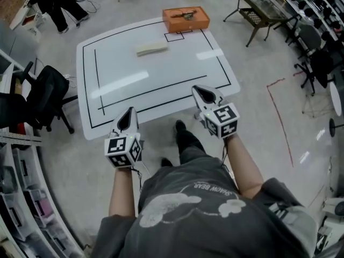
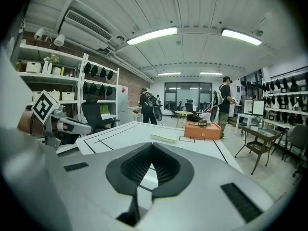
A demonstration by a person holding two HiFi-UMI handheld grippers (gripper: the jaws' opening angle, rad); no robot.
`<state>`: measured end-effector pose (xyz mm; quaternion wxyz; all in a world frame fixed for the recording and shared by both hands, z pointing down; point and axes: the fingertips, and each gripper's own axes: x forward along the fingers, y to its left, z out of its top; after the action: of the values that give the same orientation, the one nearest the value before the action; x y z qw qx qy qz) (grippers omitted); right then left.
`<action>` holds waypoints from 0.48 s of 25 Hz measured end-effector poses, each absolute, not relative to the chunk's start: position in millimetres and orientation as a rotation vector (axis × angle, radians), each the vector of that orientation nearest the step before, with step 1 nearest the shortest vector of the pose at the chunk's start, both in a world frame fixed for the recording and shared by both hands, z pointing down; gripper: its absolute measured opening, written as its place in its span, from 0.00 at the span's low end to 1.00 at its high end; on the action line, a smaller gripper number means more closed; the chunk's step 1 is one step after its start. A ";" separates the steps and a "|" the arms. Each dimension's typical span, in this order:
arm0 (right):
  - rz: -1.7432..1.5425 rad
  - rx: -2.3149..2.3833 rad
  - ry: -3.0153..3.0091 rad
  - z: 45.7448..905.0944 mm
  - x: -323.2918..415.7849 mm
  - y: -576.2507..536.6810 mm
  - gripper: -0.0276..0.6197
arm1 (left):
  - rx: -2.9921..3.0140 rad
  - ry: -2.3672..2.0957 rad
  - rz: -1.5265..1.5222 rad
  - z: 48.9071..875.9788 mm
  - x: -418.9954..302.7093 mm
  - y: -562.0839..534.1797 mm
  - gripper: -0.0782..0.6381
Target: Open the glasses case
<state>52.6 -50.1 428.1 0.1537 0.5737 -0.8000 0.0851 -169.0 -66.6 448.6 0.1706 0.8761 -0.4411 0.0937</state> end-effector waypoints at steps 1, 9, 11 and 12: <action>0.244 1.643 -2.301 427.8 53.4 -58.2 0.05 | 2.486 -1.260 0.268 448.2 -168.5 -70.8 0.11; 0.252 1.597 -2.379 432.9 64.9 -147.2 0.05 | 2.426 -1.356 0.305 453.7 -165.3 -122.2 0.11; 0.259 1.578 -2.393 436.5 69.8 -172.1 0.05 | 2.410 -1.375 0.321 456.4 -161.5 -140.1 0.11; 0.270 1.562 -2.396 439.8 72.4 -183.2 0.05 | 2.403 -1.384 0.328 457.5 -158.9 -149.4 0.11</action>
<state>72.4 -183.2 439.8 0.1338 0.5387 -0.8265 0.0933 -158.9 -149.4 457.5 0.1739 0.8475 -0.4881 0.1156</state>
